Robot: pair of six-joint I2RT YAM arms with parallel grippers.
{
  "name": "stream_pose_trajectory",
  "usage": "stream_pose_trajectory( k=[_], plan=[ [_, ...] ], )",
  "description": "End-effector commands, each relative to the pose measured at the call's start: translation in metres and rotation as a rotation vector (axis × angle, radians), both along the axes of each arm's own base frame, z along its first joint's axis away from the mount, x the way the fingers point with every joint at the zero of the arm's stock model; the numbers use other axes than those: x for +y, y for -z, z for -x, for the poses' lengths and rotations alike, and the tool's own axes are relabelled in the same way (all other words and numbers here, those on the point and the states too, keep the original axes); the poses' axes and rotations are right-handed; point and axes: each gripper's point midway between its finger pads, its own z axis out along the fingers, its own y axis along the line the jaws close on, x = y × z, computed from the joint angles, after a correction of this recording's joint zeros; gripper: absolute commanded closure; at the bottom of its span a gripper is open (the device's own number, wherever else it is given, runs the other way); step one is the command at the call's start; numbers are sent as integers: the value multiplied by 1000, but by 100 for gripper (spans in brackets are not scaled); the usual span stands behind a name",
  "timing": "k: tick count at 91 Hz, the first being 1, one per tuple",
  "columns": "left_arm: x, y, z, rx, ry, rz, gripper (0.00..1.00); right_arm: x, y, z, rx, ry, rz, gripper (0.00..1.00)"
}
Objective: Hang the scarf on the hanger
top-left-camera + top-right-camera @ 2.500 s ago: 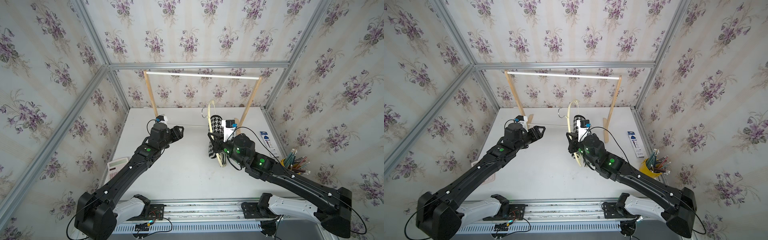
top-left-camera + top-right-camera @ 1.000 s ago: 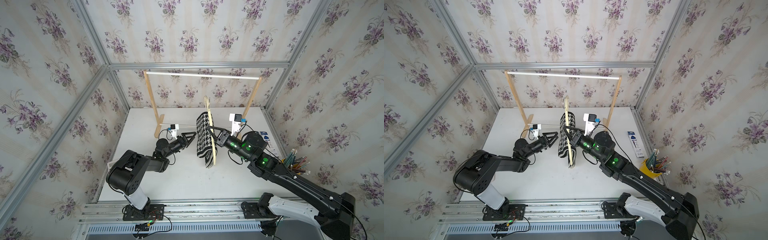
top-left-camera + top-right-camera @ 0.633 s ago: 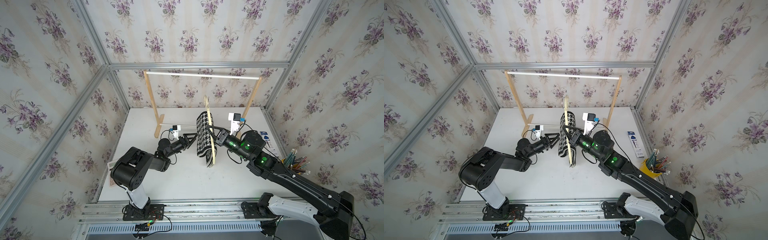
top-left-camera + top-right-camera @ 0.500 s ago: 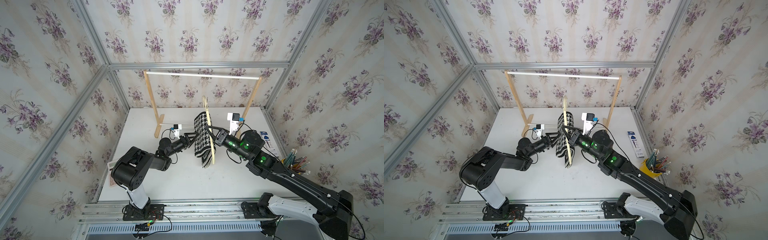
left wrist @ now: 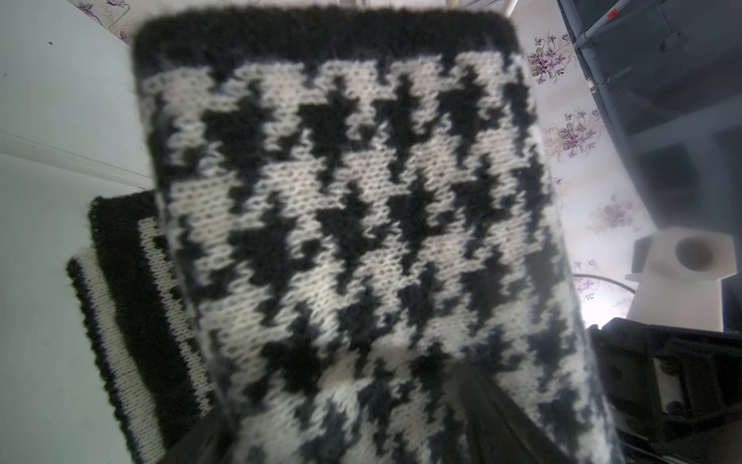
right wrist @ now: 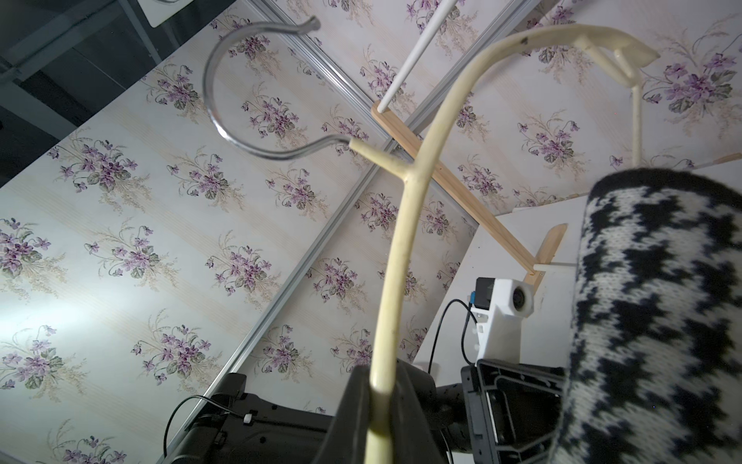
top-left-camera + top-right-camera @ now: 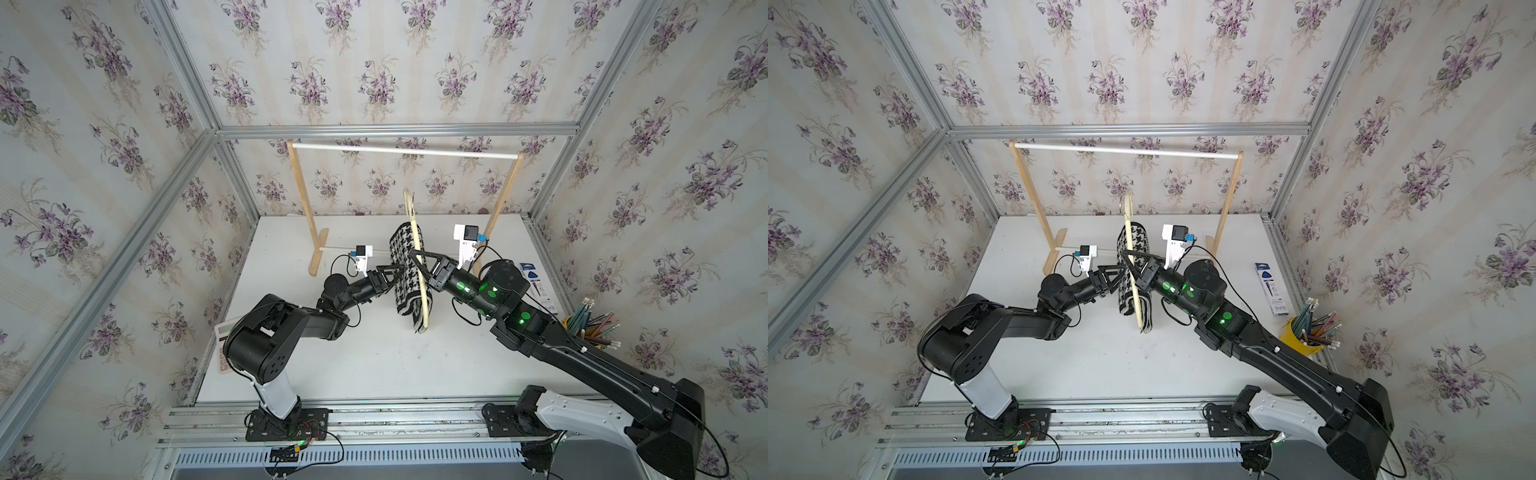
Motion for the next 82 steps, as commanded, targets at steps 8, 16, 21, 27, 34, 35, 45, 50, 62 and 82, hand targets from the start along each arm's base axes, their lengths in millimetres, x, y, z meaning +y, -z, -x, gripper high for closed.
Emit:
stream_pose_trajectory(
  k=[8,16,21,27,34,35,45,50,62,82],
  plan=[
    [-4,-6,4,-50,12,7,35,-4,-31,5,-88,-4,-71,100],
    [-2,-5,5,-55,-2,4,48,-5,-31,5,-89,-1,-70,100],
    [0,-6,6,-61,-13,3,56,-5,-32,5,-91,0,-71,100],
    [2,-8,7,-71,-24,3,64,-5,-33,5,-93,-1,-71,100],
    [4,-10,8,-80,-31,4,75,-5,-33,6,-94,-1,-72,100],
    [4,-10,8,-81,-34,4,77,-5,-33,6,-93,-1,-71,100],
    [5,-11,9,-81,-38,5,100,-6,-34,6,-95,-1,-72,100],
    [5,-9,8,-71,-40,5,100,-6,-35,6,-97,0,-71,100],
    [7,0,7,-49,-58,-5,100,-7,-37,7,-103,4,-68,100],
    [18,5,4,-31,-94,-13,100,-16,-32,8,-101,33,-53,100]
  ],
)
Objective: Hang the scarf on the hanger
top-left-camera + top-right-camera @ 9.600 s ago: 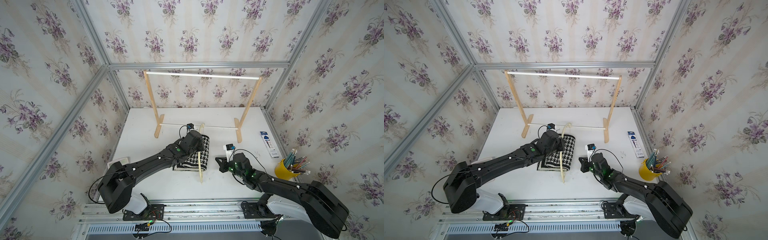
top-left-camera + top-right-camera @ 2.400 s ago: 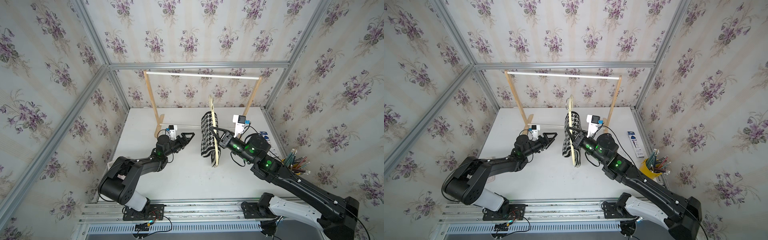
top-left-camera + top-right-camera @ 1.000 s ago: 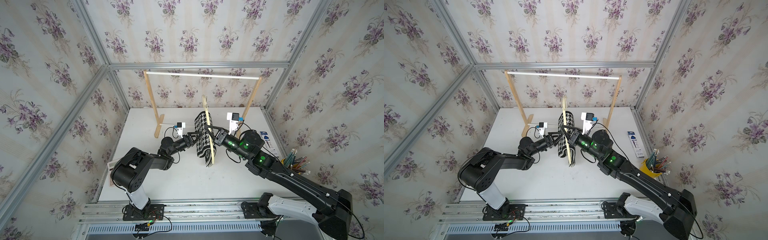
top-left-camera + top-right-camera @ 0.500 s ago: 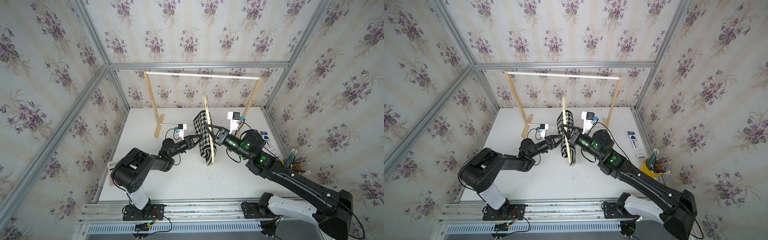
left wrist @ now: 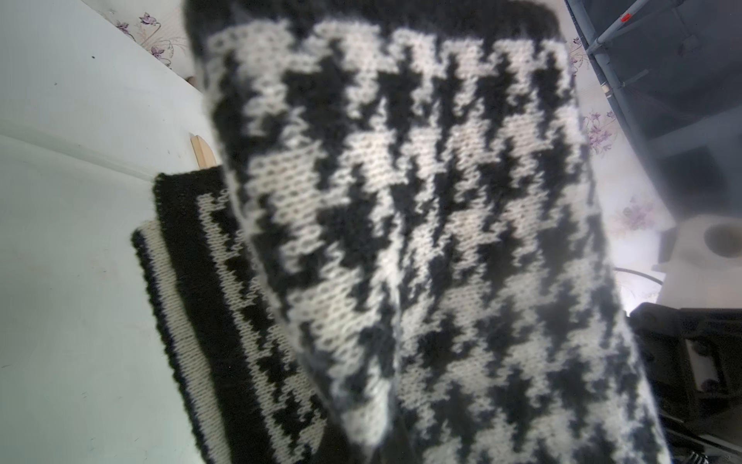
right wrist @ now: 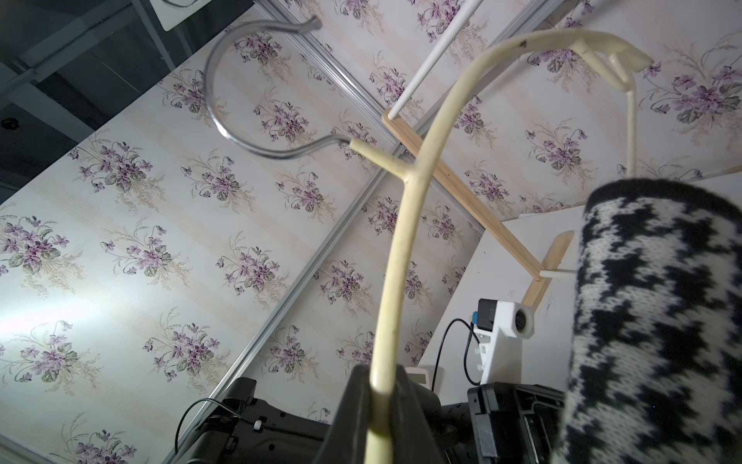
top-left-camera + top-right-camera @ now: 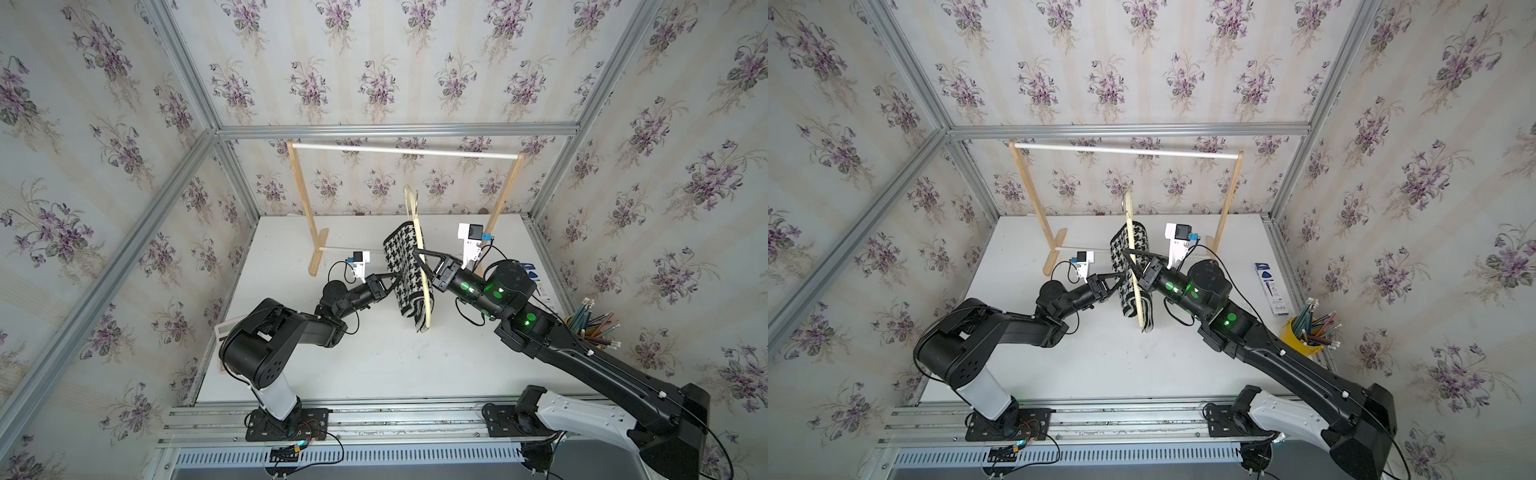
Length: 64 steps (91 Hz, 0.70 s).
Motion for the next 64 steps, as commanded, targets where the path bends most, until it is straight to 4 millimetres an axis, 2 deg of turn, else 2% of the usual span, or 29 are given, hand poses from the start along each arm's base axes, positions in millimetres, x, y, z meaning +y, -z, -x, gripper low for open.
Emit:
stream_pose_trajectory(
  k=[1,15,23,48,64],
  plan=[
    [8,-6,-3,-33,-31,10,100,-9,-21,3,-82,29,-44,100],
    [21,-8,-7,-30,-62,14,100,-19,-12,4,-72,58,-34,100],
    [26,-2,-10,-15,-78,7,100,-21,-10,5,-71,65,-31,100],
    [26,24,-16,41,-89,-28,100,-21,-14,6,-72,58,-40,100],
    [25,31,-17,48,-90,-40,100,-21,-14,6,-70,59,-42,100]
  ],
)
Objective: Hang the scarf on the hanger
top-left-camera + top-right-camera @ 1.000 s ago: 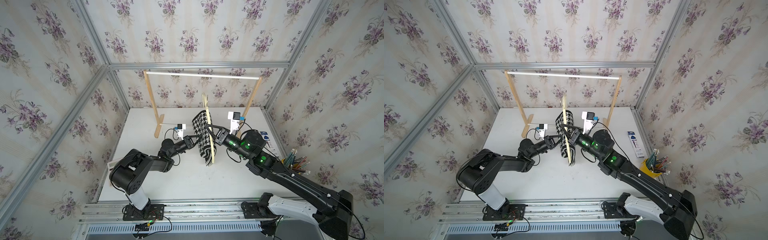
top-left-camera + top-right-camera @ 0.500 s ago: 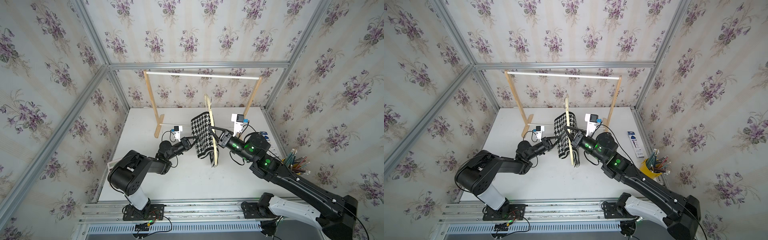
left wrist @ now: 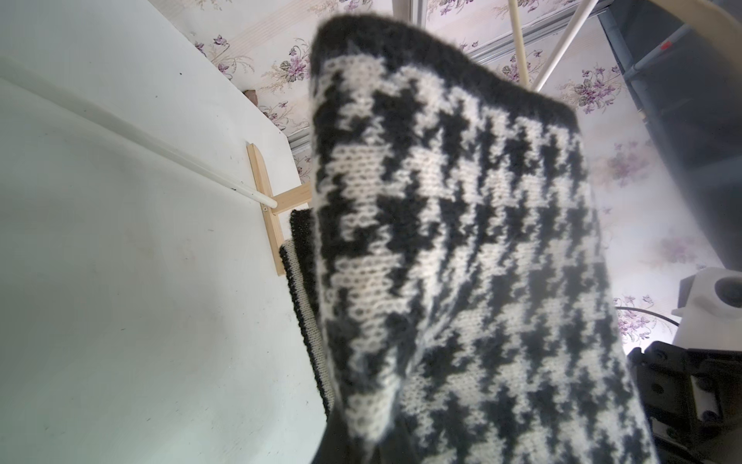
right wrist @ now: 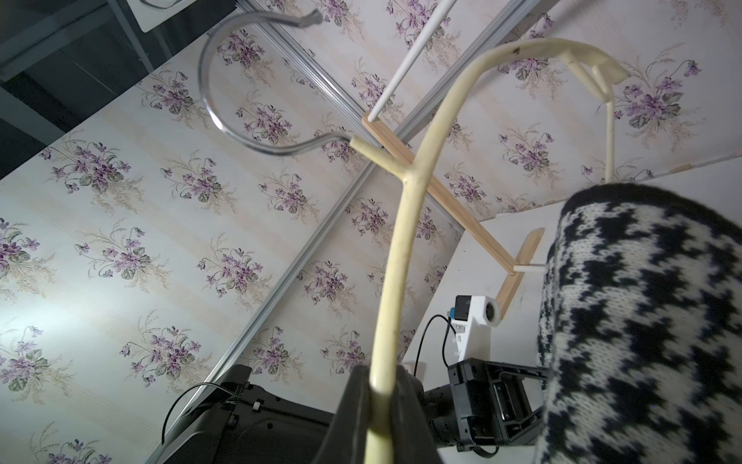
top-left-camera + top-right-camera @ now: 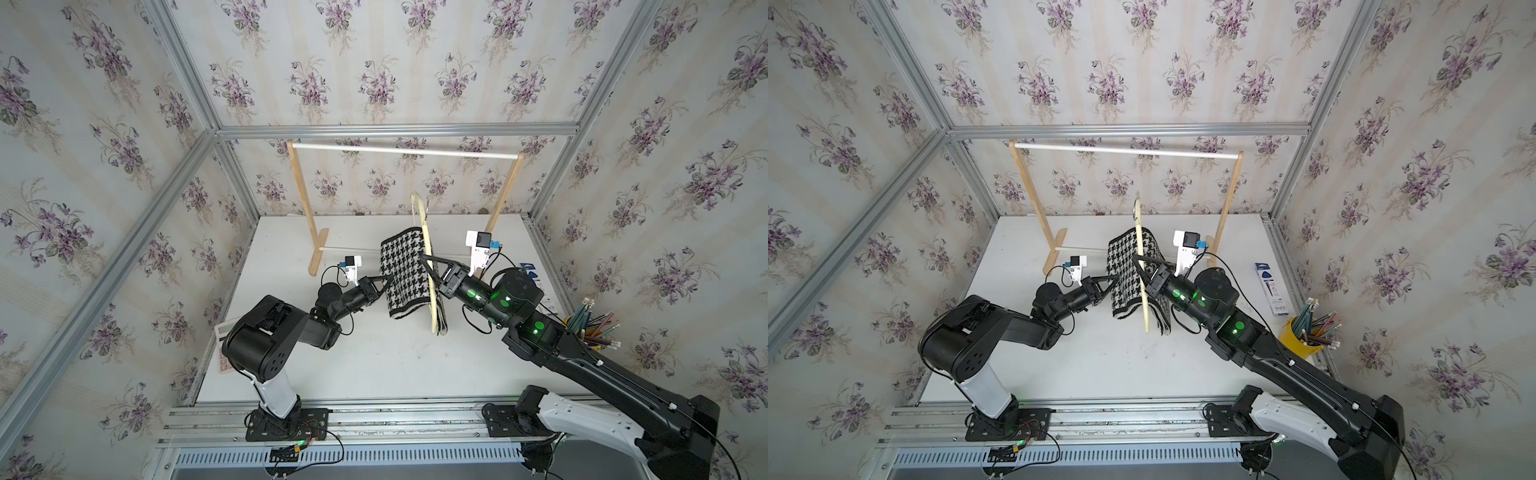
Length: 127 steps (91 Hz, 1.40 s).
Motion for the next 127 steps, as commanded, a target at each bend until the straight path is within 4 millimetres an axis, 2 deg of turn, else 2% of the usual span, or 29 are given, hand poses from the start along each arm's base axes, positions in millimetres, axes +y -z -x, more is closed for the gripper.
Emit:
stream_pose_trajectory(
  k=[1,23,46,68,80,107,127],
  plan=[
    [2,0,-4,-18,-23,-6,100,-4,-30,2,-85,10,-70,100],
    [3,5,-2,-15,-23,-16,100,-4,-30,2,-85,12,-72,100],
    [3,20,-1,15,-21,-38,100,-5,-33,3,-92,10,-79,100],
    [0,11,-1,-5,-13,-24,100,-3,-30,2,-86,6,-79,100],
    [-6,10,0,-4,1,-22,100,-3,-30,1,-86,5,-81,100],
    [-32,24,2,36,56,-23,100,2,-35,2,-91,-16,-94,100],
    [-36,30,2,53,61,-25,100,4,-36,2,-92,-24,-96,100]
  ],
)
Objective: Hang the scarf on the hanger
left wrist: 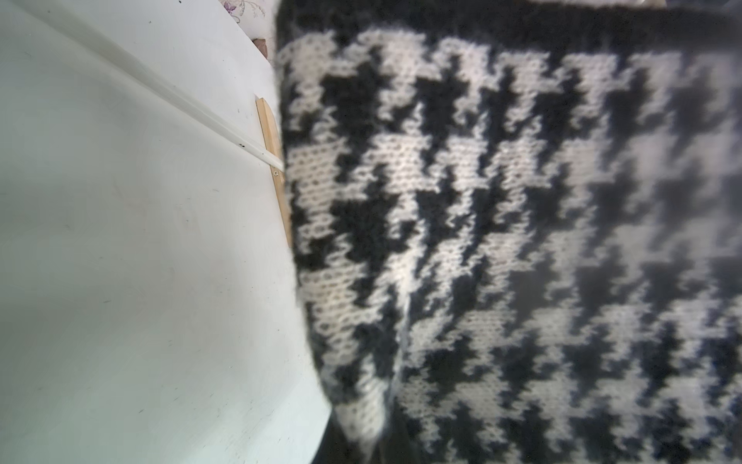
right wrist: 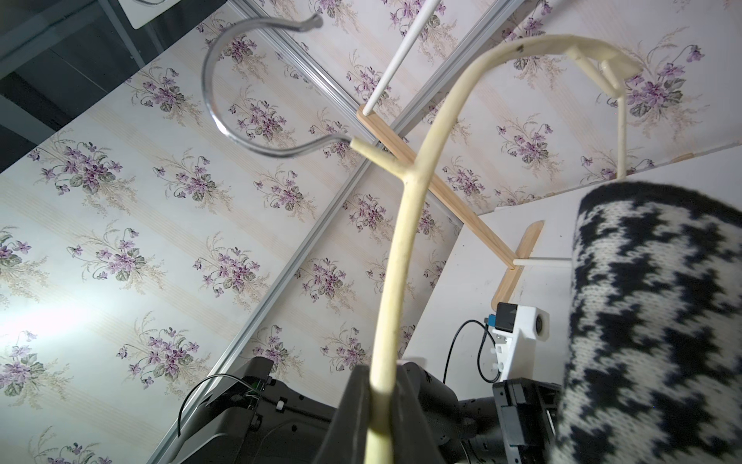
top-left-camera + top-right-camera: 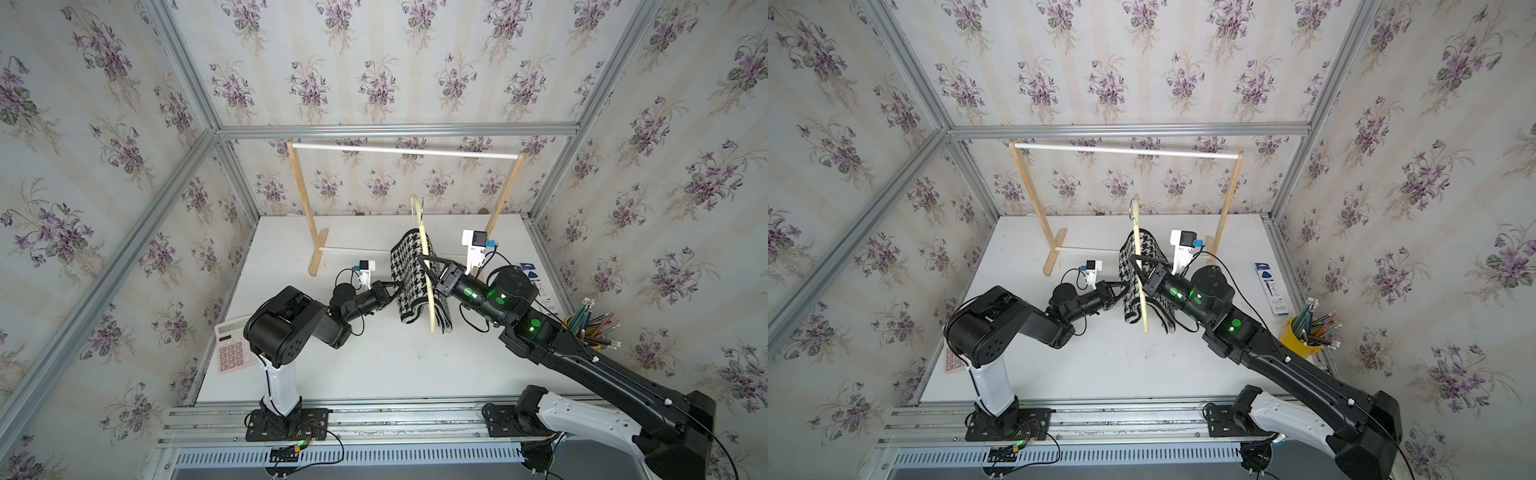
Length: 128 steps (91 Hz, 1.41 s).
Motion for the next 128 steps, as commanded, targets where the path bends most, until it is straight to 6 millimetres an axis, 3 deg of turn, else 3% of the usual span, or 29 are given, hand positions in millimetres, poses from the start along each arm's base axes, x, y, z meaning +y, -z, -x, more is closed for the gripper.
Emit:
stream_pose_trajectory(
  k=[1,27,36,61,85,105,128],
  plan=[
    [-2,-1,-1,0,-5,5,100,-3,-39,5,-111,-7,-97,100],
    [-11,-8,0,-5,29,21,100,1,-37,3,-106,-14,-97,100],
    [-13,-9,1,-7,36,26,91,2,-36,3,-106,-17,-97,100],
    [-16,-8,5,12,52,30,86,4,-37,1,-111,-21,-97,100],
    [-17,-4,15,23,83,21,62,5,-39,1,-121,-20,-94,100],
    [-11,12,24,56,88,-7,60,1,-42,3,-139,-9,-85,100],
    [-9,11,24,56,75,-7,52,-3,-43,5,-143,-6,-87,100]
  ],
)
